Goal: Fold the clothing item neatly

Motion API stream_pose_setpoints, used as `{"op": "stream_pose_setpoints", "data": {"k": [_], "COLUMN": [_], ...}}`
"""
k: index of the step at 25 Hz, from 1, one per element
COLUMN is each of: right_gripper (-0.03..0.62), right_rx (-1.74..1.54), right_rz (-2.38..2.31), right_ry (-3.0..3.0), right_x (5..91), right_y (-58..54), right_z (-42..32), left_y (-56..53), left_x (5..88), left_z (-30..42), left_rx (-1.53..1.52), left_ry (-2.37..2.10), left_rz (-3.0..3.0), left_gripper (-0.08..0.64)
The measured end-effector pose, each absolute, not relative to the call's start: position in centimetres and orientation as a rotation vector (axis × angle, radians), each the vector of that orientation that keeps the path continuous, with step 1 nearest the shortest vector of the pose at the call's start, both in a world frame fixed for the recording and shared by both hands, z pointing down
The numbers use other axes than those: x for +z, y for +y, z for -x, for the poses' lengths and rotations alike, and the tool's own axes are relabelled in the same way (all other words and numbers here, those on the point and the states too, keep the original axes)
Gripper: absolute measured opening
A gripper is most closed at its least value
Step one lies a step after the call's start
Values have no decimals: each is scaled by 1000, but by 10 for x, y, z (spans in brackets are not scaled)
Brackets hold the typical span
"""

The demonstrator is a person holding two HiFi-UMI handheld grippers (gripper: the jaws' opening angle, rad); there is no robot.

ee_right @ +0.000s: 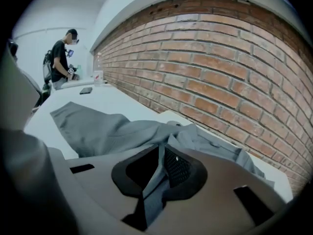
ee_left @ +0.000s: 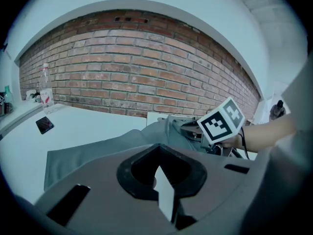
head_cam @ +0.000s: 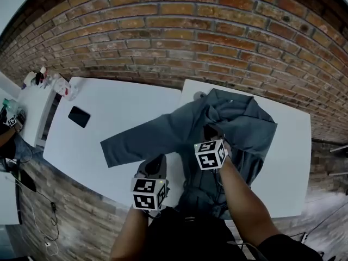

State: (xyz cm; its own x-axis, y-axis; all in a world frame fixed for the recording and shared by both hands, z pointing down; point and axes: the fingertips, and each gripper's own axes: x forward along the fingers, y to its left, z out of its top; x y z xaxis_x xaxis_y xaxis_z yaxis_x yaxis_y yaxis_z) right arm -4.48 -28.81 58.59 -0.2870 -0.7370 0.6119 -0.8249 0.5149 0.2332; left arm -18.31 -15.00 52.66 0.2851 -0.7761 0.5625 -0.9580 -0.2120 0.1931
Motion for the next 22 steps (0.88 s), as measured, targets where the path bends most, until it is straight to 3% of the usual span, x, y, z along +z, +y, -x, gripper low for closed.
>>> {"op": "stream_pose_setpoints", "data": {"k": [3,8,12,15,22], "right_gripper": [56,59,58,1,0], "right_rx": [210,307,335,581,725], "right_rz": [-1207,-1170,-1481,-1568,-1419], "right_ry": [-2172,-2307,-2195,-2030,-1979], "right_x": [583,566,555,576,602], "right_y": [-277,-257,-290,-320,-345], "right_z": [65,84,25,-19,-10], "left_y": [-158,-165,-165,-158,-145], "left_x": [531,535,530,528,529], "left_z": [188,188,188,190,209], "left_rx": [463,449,442,456,484], "left_ry": [-1538,-1528,-1537,-1544,-1582], "left_rz": [-2049,-2045,-2050,-2051,-2023], "left_gripper": [-11,-11,-11,-11,-11]}}
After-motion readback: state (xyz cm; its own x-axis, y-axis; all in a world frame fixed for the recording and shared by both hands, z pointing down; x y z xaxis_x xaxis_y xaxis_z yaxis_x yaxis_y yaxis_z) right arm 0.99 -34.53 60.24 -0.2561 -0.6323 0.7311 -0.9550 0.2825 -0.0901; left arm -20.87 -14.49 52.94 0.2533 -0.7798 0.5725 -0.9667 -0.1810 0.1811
